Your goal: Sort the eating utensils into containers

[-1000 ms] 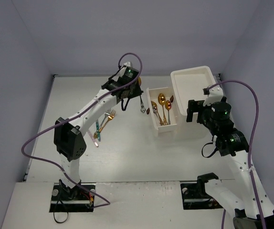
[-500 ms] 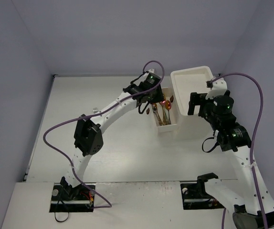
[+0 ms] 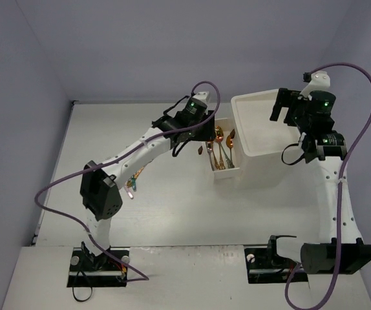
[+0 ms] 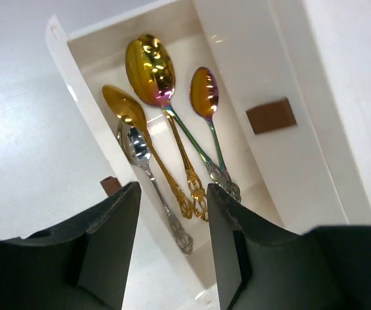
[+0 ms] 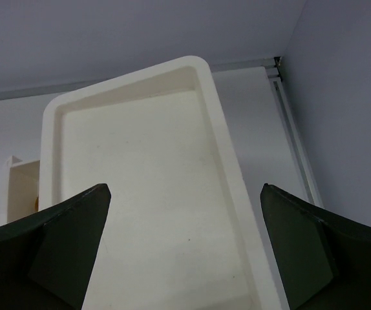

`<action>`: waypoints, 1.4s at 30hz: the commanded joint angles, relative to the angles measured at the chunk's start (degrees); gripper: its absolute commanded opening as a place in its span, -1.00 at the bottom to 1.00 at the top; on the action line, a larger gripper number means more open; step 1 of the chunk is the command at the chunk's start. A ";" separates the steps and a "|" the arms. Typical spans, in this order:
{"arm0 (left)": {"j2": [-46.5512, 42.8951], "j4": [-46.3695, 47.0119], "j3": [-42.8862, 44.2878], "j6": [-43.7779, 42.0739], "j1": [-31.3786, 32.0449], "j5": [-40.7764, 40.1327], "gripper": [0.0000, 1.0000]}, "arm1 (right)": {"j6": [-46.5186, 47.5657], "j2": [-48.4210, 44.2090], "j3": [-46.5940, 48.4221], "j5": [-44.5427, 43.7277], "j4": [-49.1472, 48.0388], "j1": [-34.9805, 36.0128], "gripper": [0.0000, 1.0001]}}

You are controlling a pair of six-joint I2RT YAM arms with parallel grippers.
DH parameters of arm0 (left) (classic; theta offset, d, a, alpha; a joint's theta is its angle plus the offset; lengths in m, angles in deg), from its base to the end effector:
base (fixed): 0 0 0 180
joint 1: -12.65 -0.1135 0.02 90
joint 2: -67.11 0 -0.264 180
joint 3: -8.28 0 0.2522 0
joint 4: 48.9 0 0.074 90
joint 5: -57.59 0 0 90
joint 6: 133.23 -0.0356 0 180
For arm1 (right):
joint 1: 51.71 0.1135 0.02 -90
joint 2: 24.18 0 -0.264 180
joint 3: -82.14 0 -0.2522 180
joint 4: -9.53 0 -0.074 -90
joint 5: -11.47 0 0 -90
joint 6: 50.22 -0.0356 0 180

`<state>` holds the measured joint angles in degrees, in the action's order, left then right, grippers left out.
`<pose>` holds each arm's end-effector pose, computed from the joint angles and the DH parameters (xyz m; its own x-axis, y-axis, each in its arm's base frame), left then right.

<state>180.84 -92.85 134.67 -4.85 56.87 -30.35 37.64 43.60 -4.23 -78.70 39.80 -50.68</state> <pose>0.3330 -0.3259 0.3535 -0.7382 -0.1474 -0.6583 0.3325 0.7695 -0.5452 0.2564 0.0045 0.4594 -0.0776 0.0360 -0.9963 -0.0121 0.9992 0.0370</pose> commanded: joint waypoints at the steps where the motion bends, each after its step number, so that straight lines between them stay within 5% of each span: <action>1: -13.43 9.53 -10.95 -15.32 -3.58 4.66 -0.13 | -2.47 4.60 5.15 8.65 -3.31 -6.67 1.00; 6: -21.85 23.30 -28.12 -22.42 -11.82 20.01 0.00 | -3.79 11.19 6.32 19.28 -3.63 -13.43 0.98; 17: -16.51 27.92 -34.58 -45.51 -16.19 36.28 0.06 | -1.29 15.68 5.82 28.62 -3.76 -16.23 0.84; 40: 0.44 34.93 -22.10 -55.79 -10.33 42.81 0.31 | -1.57 17.83 1.48 33.92 -3.68 -14.08 0.57; 41: 1.07 35.00 -21.07 -55.78 -10.12 43.39 0.70 | -1.55 17.89 1.38 33.91 -3.73 -13.80 0.56; 42: 1.60 35.03 -20.15 -55.71 -9.94 43.99 0.89 | -1.52 17.95 1.16 33.95 -3.76 -13.56 0.56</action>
<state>182.88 -64.32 108.29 -59.54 45.13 8.83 36.41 61.07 -2.29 -48.10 38.16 -66.36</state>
